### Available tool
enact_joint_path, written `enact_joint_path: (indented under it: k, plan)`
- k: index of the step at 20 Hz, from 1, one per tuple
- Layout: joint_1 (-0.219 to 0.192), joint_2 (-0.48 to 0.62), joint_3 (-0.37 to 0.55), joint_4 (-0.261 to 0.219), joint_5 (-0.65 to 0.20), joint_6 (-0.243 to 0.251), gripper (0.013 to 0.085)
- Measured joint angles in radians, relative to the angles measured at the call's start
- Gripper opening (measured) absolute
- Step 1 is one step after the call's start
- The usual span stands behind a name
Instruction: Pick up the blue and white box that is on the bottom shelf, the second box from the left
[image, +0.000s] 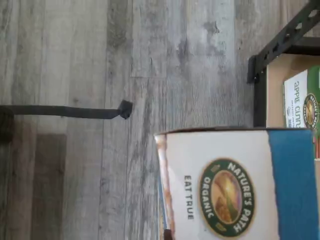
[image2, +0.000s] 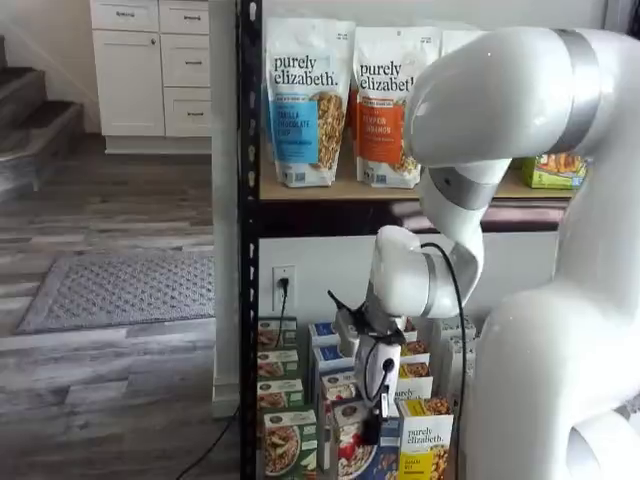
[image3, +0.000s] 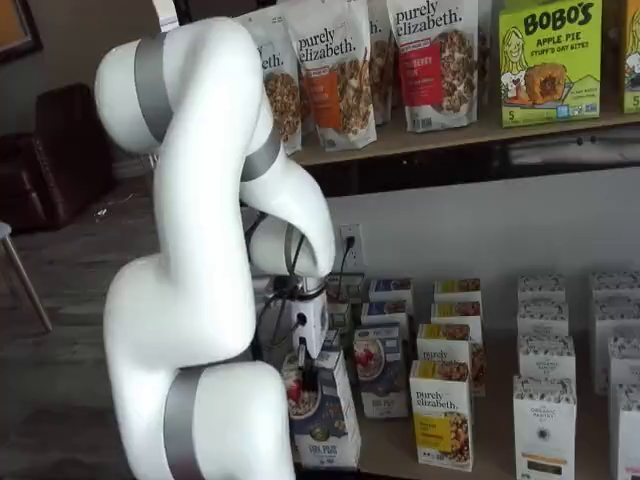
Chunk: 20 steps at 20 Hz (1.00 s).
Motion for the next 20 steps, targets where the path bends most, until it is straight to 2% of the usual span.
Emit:
enact_joint_path:
  k: [7, 20]
  plan:
    - [0.002, -0.092, 0.029, -0.047, 0.055, 0.049, 0.049]
    - [-0.018, -0.232, 0.052, -0.057, 0.177, 0.052, 0.049]
